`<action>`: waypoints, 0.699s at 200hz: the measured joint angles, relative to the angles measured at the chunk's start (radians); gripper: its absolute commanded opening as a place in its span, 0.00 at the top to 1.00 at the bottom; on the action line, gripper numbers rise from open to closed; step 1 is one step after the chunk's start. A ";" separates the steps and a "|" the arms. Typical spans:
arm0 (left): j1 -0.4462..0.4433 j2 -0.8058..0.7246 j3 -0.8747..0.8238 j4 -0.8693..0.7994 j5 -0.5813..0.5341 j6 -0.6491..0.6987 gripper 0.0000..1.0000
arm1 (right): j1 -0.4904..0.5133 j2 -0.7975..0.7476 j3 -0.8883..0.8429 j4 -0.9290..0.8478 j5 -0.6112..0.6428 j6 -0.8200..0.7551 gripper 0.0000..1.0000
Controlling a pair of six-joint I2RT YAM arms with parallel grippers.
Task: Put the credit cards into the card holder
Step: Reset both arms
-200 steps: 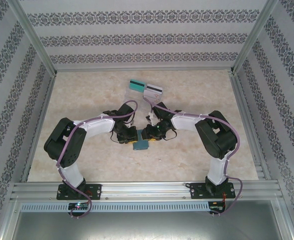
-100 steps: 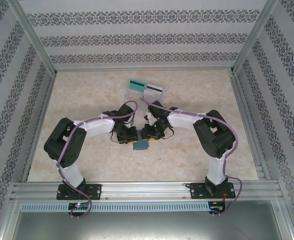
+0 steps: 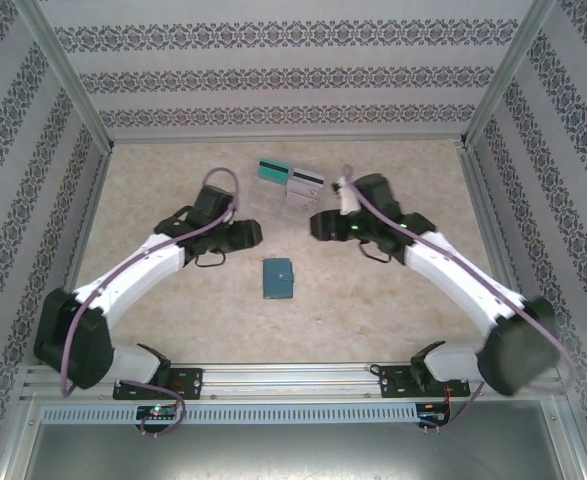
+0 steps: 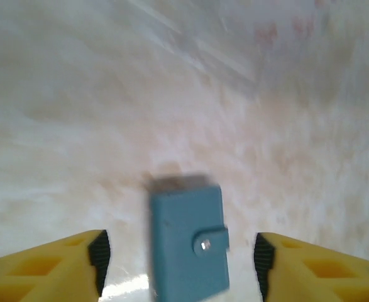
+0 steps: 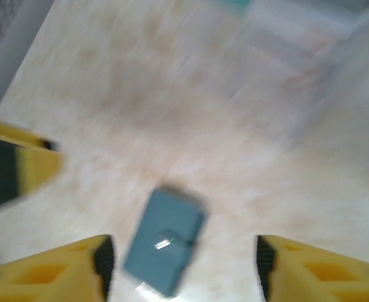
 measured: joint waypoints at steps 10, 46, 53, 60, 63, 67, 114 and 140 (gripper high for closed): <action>0.038 -0.057 -0.026 0.017 -0.059 0.018 0.16 | -0.048 -0.071 -0.041 0.012 0.079 -0.012 0.13; 0.172 -0.222 -0.222 0.128 -0.286 0.048 0.00 | -0.185 -0.176 -0.200 0.097 0.280 -0.053 0.02; 0.198 -0.234 -0.263 0.156 -0.326 0.051 0.00 | -0.205 -0.177 -0.236 0.130 0.327 -0.054 0.02; 0.224 -0.236 -0.297 0.183 -0.359 0.055 0.00 | -0.221 -0.176 -0.272 0.164 0.376 -0.054 0.02; 0.237 -0.235 -0.314 0.198 -0.373 0.059 0.00 | -0.225 -0.175 -0.287 0.179 0.394 -0.057 0.02; 0.249 -0.232 -0.329 0.215 -0.387 0.062 0.00 | -0.232 -0.172 -0.309 0.203 0.421 -0.062 0.02; 0.368 -0.137 -0.465 0.465 -0.484 0.138 0.00 | -0.276 -0.031 -0.419 0.433 0.623 -0.143 0.02; 0.402 -0.109 -0.501 0.637 -0.482 0.226 0.00 | -0.299 0.035 -0.500 0.629 0.652 -0.186 0.02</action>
